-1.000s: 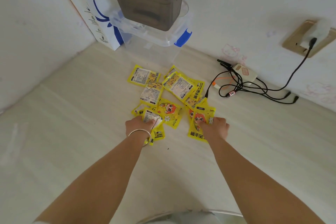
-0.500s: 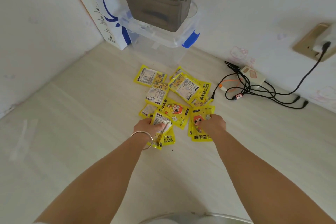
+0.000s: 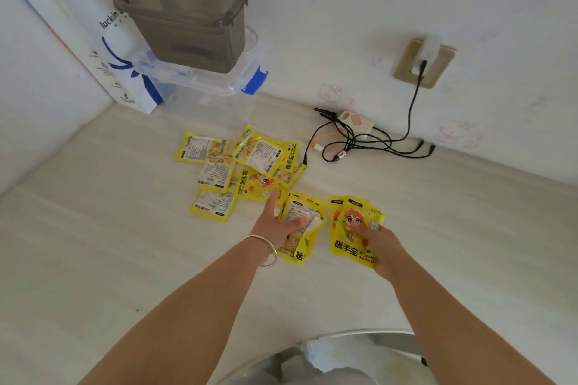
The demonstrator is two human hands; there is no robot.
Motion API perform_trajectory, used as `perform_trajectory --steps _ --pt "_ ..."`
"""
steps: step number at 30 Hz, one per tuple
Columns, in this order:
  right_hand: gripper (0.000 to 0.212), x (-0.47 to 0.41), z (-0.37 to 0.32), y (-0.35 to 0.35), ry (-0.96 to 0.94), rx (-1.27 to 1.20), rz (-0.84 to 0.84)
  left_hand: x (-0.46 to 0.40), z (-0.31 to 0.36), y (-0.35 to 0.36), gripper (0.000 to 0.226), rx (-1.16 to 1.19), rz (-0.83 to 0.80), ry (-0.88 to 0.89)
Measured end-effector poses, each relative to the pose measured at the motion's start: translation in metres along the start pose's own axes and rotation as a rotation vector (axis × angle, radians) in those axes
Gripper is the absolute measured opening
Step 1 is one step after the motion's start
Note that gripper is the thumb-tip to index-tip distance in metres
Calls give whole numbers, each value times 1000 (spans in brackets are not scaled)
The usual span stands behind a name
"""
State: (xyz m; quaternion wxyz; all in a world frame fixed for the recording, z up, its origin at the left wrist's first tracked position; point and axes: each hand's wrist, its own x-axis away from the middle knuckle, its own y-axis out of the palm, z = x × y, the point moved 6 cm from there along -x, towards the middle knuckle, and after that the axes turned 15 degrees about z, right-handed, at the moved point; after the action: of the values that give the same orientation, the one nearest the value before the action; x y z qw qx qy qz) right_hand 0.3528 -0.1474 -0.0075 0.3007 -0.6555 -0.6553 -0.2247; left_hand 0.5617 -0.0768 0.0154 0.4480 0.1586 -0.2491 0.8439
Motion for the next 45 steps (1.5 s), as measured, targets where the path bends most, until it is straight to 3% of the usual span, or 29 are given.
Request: perform_trajectory --steps 7,12,16,20,23,25,27,31,34,38,45 --pt "18 47 48 -113 48 -285 282 58 14 109 24 -124 -385 35" --pt "33 101 97 -199 74 -496 501 133 12 192 18 -172 -600 23" --pt "28 148 140 -262 82 -684 639 201 -9 256 16 -253 -751 -3" --pt "49 182 193 -323 147 -807 793 272 -34 316 10 -357 -873 25" --pt "69 202 227 -369 188 -887 876 321 -56 361 18 -432 -948 61" --pt "57 208 248 -397 198 -932 897 349 -71 390 23 -476 -971 68" --pt "65 207 272 -424 230 -948 927 370 -87 415 29 -530 -976 90" --pt "56 193 316 -469 274 -1009 919 396 -119 460 84 -668 -990 164" --pt "52 186 336 -485 357 -1073 931 409 -127 482 85 -769 -963 239" --pt "27 183 336 -504 437 -1104 973 411 -141 520 91 -822 -921 294" --pt "18 143 352 -540 571 -1113 1059 404 -168 598 90 -988 -924 359"
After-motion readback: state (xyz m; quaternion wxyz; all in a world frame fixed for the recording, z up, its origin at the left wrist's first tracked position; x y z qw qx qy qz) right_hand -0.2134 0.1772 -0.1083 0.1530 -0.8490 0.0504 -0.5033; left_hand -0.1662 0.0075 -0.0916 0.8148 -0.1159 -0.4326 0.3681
